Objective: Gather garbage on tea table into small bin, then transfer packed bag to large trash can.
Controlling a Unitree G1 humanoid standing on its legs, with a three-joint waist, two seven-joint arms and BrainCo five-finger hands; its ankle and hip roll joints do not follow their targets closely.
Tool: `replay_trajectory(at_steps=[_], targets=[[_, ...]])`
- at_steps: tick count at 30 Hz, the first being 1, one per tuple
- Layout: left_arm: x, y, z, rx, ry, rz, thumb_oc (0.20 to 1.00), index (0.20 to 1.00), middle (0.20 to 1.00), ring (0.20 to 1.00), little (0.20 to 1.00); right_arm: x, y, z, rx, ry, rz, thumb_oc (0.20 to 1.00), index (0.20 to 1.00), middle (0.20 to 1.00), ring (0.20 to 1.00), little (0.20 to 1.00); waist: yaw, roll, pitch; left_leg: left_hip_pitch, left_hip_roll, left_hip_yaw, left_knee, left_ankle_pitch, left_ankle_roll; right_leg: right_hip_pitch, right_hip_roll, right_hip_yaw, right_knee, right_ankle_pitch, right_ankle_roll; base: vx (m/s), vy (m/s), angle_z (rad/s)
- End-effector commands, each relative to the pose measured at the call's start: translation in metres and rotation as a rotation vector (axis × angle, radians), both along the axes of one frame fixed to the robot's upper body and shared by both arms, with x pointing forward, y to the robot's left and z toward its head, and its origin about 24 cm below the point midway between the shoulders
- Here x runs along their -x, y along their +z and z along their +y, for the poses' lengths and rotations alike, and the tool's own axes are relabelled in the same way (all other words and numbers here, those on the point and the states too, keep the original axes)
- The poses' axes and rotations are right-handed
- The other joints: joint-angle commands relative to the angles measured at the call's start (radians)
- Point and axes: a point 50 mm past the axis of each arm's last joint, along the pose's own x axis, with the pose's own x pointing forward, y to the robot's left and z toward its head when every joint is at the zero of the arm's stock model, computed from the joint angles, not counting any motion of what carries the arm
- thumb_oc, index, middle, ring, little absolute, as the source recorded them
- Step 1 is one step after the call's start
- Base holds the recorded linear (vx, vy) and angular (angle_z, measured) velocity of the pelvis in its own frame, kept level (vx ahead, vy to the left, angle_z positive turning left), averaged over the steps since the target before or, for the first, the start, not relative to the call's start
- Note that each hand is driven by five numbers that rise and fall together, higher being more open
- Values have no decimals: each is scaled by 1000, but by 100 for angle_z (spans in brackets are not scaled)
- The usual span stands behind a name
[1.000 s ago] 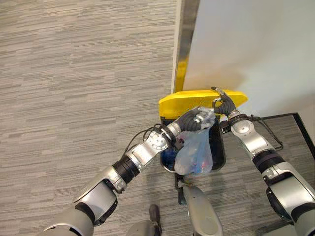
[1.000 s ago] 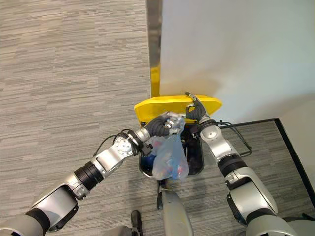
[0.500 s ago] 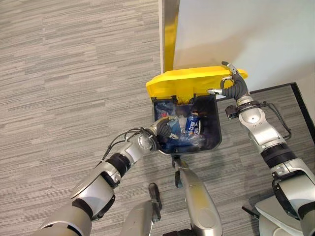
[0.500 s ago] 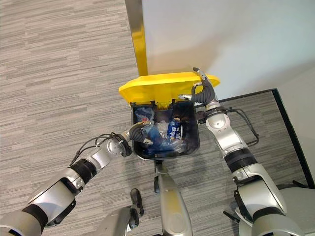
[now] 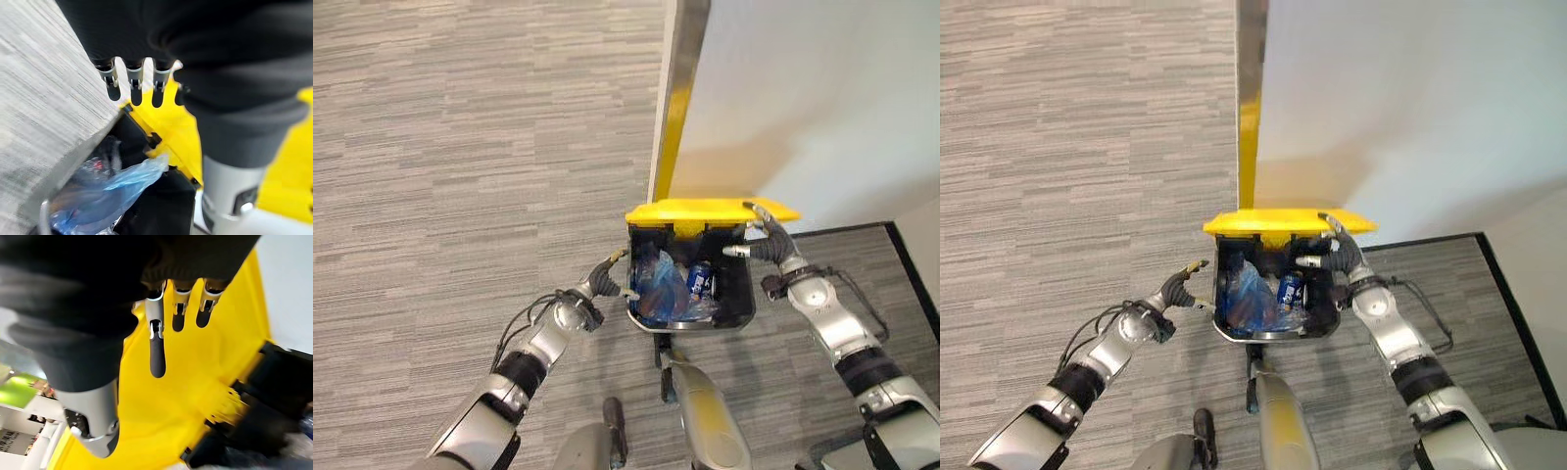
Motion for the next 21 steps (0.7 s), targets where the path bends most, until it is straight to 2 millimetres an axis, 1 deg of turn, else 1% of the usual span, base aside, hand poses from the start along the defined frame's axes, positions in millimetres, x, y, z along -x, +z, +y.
replay_trajectory(at_steps=[1, 3, 6, 7, 8, 9, 10, 11, 12, 13, 14, 15, 16, 17, 18, 19, 20, 21], targets=[[11, 12, 30, 75, 63, -67, 1000, 1000, 1000, 1000, 1000, 5, 3, 1, -13, 0, -45, 1000, 1000, 1000, 1000, 1000, 28, -25, -6, 68, -63, 15, 84, -156, 27, 32, -35, 92, -183, 153, 139, -83, 20, 21], [22, 7, 47, 86, 123, -48, 1000, 1000, 1000, 1000, 1000, 14, -7, -7, -20, -27, -14, 1000, 1000, 1000, 1000, 1000, 35, -31, -4, 71, -65, 13, 92, -154, 28, 43, -43, 87, -188, 161, 145, -68, 16, 21], [39, -3, 75, 91, 228, -9, 1000, 1000, 1000, 1000, 1000, 25, -20, -13, -27, -54, 27, 1000, 1000, 1000, 1000, 1000, 47, -39, -7, 73, -71, 14, 96, -146, 29, 62, -49, 63, -200, 169, 152, -72, 24, 9], [47, -8, 85, 87, 268, 8, 1000, 1000, 1000, 1000, 1000, 28, -23, -15, -22, -60, 39, 1000, 1000, 1000, 1000, 1000, 55, -41, -11, 76, -73, 15, 89, -138, 30, 67, -52, 51, -203, 169, 155, -91, 39, 2], [61, -15, 101, 84, 340, 38, 1000, 1000, 1000, 1000, 1000, 35, -30, -19, -6, -70, 70, 1000, 1000, 1000, 1000, 1000, 63, -46, -11, 82, -80, 14, 76, -119, 38, 70, -57, 36, -185, 186, 165, -89, 45, 2], [68, -18, 107, 93, 375, 46, 1000, 1000, 1000, 1000, 1000, 38, -33, -21, -7, -75, 81, 1000, 1000, 1000, 1000, 1000, 70, -36, -4, 83, -73, 12, 73, -113, 42, 71, -49, 28, -163, 180, 169, -136, 55, 5], [73, -20, 113, 88, 397, 56, 1000, 1000, 1000, 1000, 1000, 42, -35, -24, -5, -82, 91, 1000, 1000, 1000, 1000, 1000, 75, -33, -2, 77, -70, 11, 63, -96, 46, 72, -49, 21, -128, 157, 166, -164, 57, 2], [78, -22, 119, 79, 425, 67, 1000, 1000, 1000, 1000, 1000, 45, -38, -27, -4, -88, 102, 1000, 1000, 1000, 1000, 1000, 82, -27, -1, 69, -66, 13, 51, -79, 47, 76, -52, 16, -89, 124, 153, -236, 70, -2], [84, -26, 126, 69, 450, 87, 1000, 1000, 1000, 1000, 1000, 50, -43, -32, -3, -103, 121, 1000, 1000, 1000, 1000, 1000, 88, -16, -2, 56, -60, 14, 30, -51, 51, 77, -50, 20, -8, 85, 139, -222, 69, -5], [89, -29, 130, 71, 469, 100, 1000, 1000, 1000, 1000, 1000, 53, -45, -36, -3, -113, 129, 1000, 1000, 1000, 1000, 1000, 95, -8, -6, 50, -52, 17, 11, -37, 50, 76, -48, 23, 43, 52, 125, -161, 45, -3], [89, -28, 130, 71, 470, 100, 1000, 1000, 1000, 1000, 1000, 53, -45, -35, -3, -113, 129, 1000, 1000, 1000, 1000, 1000, 93, -13, -10, 47, -56, 17, 7, -31, 50, 72, -53, 25, 42, 55, 125, -135, 29, -14], [98, -34, 137, 69, 509, 127, 1000, 1000, 1000, 1000, 1000, 62, -53, -42, 0, -137, 162, 1000, 1000, 1000, 1000, 1000, 105, 10, -20, 40, -35, 13, -33, -1, 45, 86, -40, 42, 144, -21, 105, -112, 3, -22], [101, -35, 141, 61, 521, 137, 1000, 1000, 1000, 1000, 1000, 67, -58, -45, 3, -148, 184, 1000, 1000, 1000, 1000, 1000, 112, 15, -29, 32, -26, 12, -44, 16, 45, 103, -35, 54, 188, -54, 97, -109, 4, -13], [101, -35, 141, 60, 521, 137, 1000, 1000, 1000, 1000, 1000, 67, -58, -45, 2, -148, 184, 1000, 1000, 1000, 1000, 1000, 112, 14, -31, 30, -28, 13, -46, 20, 45, 101, -36, 55, 186, -51, 97, -53, -17, 2], [103, -35, 143, 62, 532, 139, 1000, 1000, 1000, 1000, 1000, 71, -63, -49, 6, -163, 202, 1000, 1000, 1000, 1000, 1000, 118, 23, -36, 26, -16, 15, -55, 29, 41, 115, -32, 57, 227, -84, 92, -40, -68, -5], [108, -38, 146, 66, 556, 148, 1000, 1000, 1000, 1000, 1000, 77, -71, -54, 6, -193, 239, 1000, 1000, 1000, 1000, 1000, 132, 18, -49, 13, -9, 20, -66, 45, 28, 169, -37, 62, 202, -88, 87, -13, -107, -12], [109, -40, 144, 73, 551, 156, 1000, 1000, 1000, 1000, 1000, 81, -76, -55, 3, -201, 259, 1000, 1000, 1000, 1000, 1000, 135, 10, -51, 16, -12, 16, -70, 44, 23, 197, -31, 62, 167, -105, 83, 1, -100, -16], [109, -39, 144, 73, 551, 155, 1000, 1000, 1000, 1000, 1000, 81, -76, -55, 2, -201, 259, 1000, 1000, 1000, 1000, 1000, 134, 9, -53, 14, -12, 15, -74, 50, 23, 196, -31, 62, 161, -100, 82, 20, -81, -4]])
